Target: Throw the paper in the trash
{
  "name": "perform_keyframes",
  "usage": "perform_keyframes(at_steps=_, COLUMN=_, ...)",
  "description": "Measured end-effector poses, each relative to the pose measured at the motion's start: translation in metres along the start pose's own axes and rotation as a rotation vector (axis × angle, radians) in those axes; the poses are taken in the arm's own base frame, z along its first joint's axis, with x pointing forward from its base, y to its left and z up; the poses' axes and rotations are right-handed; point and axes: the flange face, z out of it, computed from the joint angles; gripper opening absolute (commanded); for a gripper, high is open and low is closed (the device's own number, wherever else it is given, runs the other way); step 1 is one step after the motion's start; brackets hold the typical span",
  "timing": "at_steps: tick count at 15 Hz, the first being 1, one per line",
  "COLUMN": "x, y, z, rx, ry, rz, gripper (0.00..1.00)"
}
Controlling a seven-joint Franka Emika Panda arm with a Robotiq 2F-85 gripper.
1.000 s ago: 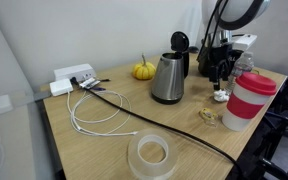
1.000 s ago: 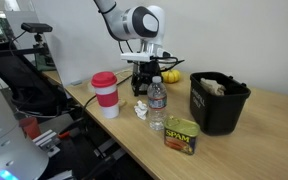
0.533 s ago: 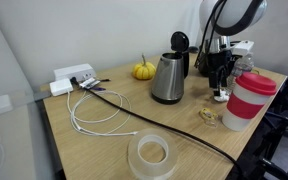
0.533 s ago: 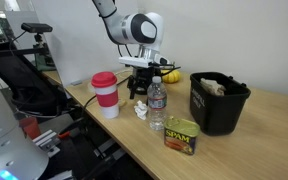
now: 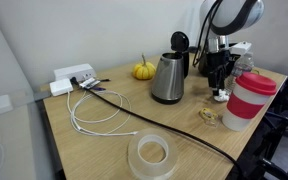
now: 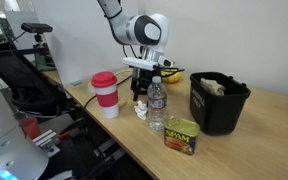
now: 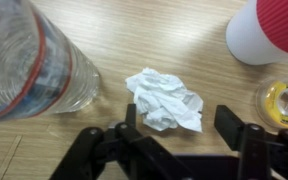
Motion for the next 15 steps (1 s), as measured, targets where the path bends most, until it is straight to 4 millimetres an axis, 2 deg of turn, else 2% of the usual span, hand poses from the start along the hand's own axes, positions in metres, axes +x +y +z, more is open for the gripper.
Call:
perform_keyframes(at_steps=7, x=0.002, y=0.01, z=-0.005, rx=0.027, ry=0.017, rz=0.009, gripper=0.02)
perform_keyframes(at_steps=12, x=0.001, y=0.017, z=-0.006, rx=0.056, ry=0.018, rz=0.018, gripper=0.0)
perform_keyframes(at_steps=15, x=0.0, y=0.025, z=-0.017, rx=0.099, ry=0.043, rz=0.026, gripper=0.0)
